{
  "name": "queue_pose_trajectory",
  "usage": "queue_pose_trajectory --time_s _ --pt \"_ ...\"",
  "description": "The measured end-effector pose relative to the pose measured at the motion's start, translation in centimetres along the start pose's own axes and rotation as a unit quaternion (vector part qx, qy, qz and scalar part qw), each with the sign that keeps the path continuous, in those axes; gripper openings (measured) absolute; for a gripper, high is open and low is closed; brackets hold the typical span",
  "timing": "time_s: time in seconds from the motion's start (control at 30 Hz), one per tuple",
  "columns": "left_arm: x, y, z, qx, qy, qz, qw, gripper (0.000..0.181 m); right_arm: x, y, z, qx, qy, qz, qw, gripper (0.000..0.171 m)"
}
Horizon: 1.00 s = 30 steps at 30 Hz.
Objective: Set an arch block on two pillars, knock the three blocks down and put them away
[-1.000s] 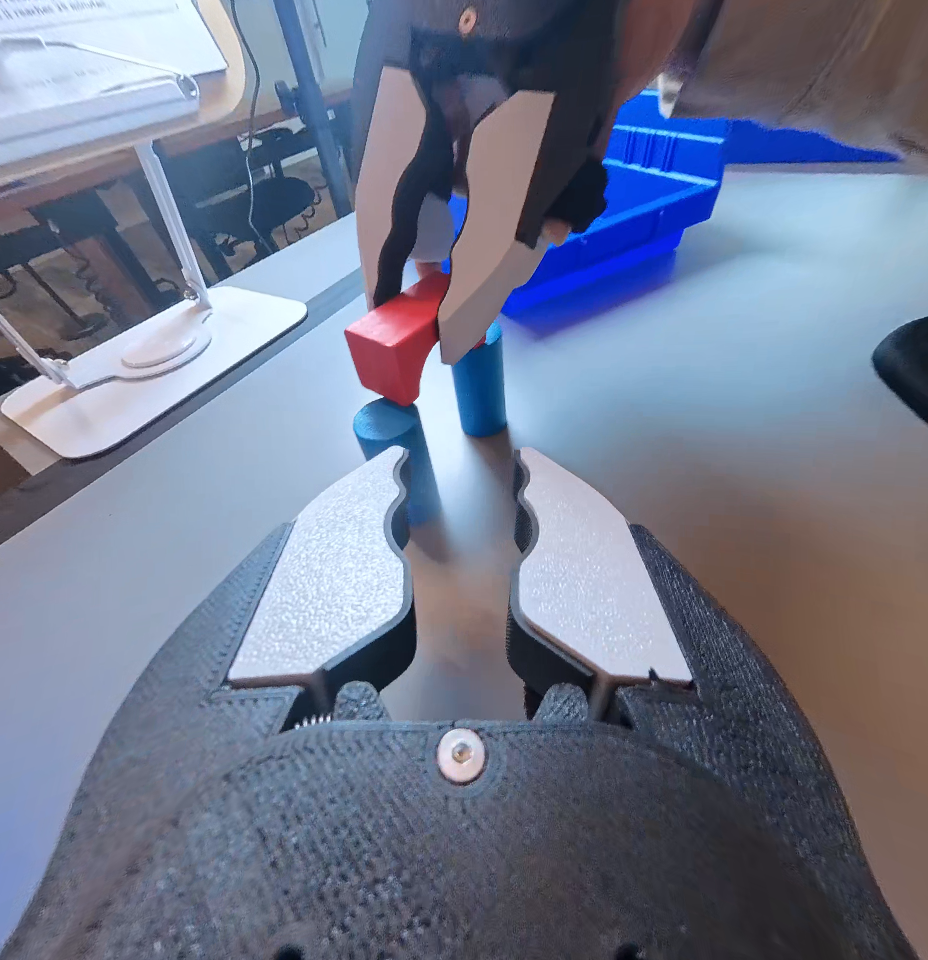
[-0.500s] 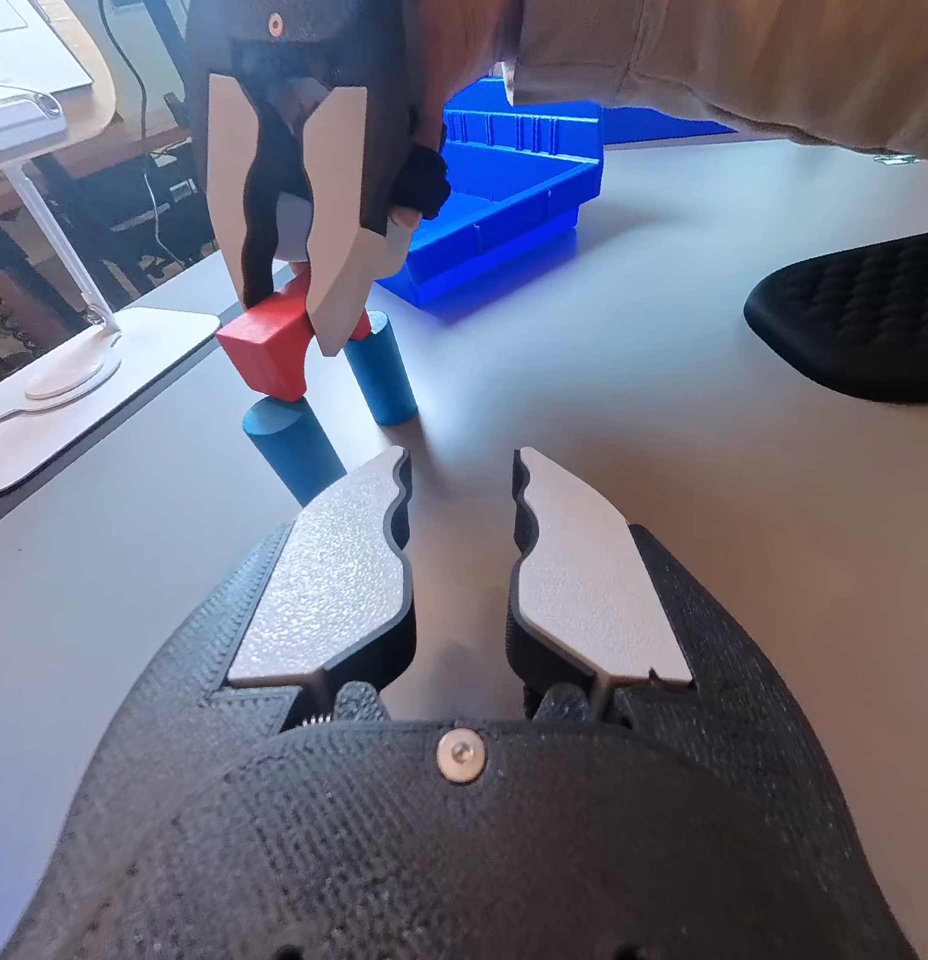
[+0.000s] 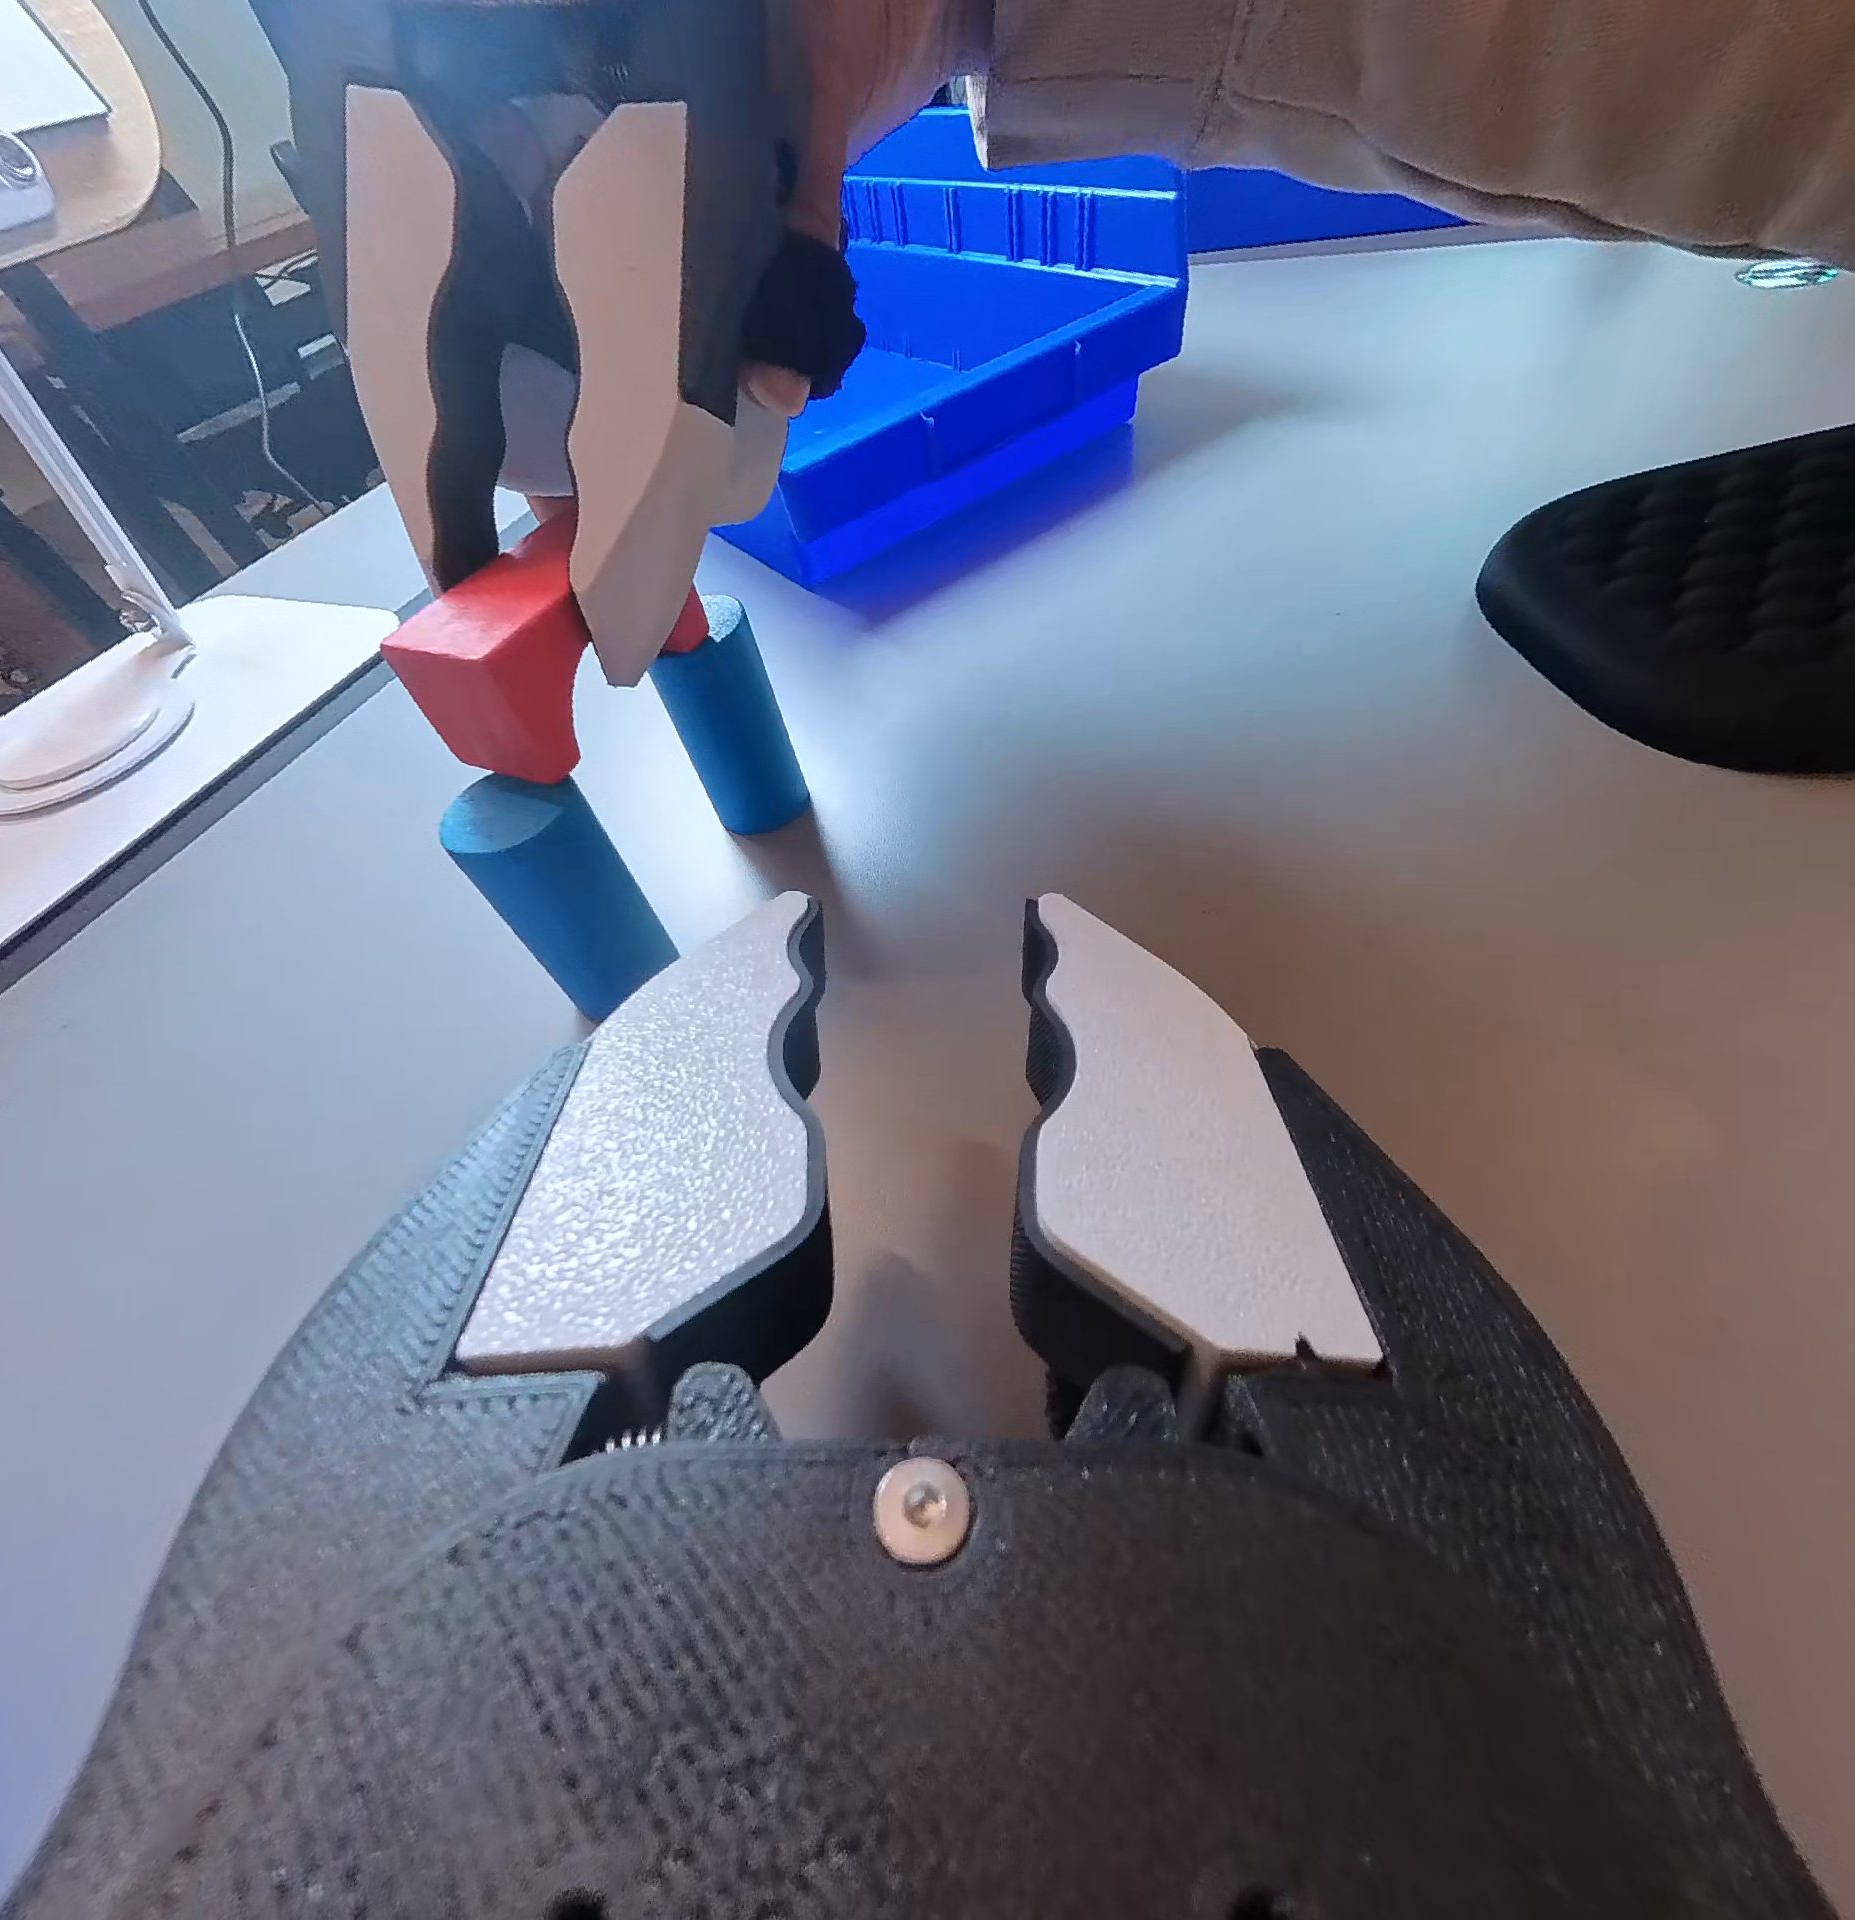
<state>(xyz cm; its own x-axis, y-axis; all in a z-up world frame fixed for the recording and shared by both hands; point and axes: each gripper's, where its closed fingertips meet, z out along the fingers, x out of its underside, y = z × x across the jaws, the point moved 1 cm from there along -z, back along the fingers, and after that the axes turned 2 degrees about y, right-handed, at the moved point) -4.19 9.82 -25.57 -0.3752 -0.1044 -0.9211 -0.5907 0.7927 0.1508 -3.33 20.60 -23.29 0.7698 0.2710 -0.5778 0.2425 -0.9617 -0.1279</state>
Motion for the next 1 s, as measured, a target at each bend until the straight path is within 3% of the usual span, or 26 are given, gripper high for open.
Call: queue_pose_trajectory --time_s 0.6,0.73,0.83,1.0 --pt "0.2 -0.3 0.2 0.001 0.009 0.013 1.000 0.035 -1.4 -0.2 -1.0 0.008 -0.048 0.003 0.999 0.044" --pt "0.1 -0.1 0.1 -0.004 0.004 0.011 1.000 0.034 -4.0 -0.4 -4.0 0.047 -0.142 0.012 0.989 0.047" --pt "-0.3 0.3 -0.1 -0.016 -0.010 0.003 1.000 0.033 -5.9 -0.5 -7.5 0.107 -0.242 0.030 0.964 0.049" --pt "-1.5 2.0 -1.1 -0.055 -0.048 -0.020 0.997 0.031 -5.0 0.7 -11.1 0.195 -0.344 0.085 0.914 0.049"
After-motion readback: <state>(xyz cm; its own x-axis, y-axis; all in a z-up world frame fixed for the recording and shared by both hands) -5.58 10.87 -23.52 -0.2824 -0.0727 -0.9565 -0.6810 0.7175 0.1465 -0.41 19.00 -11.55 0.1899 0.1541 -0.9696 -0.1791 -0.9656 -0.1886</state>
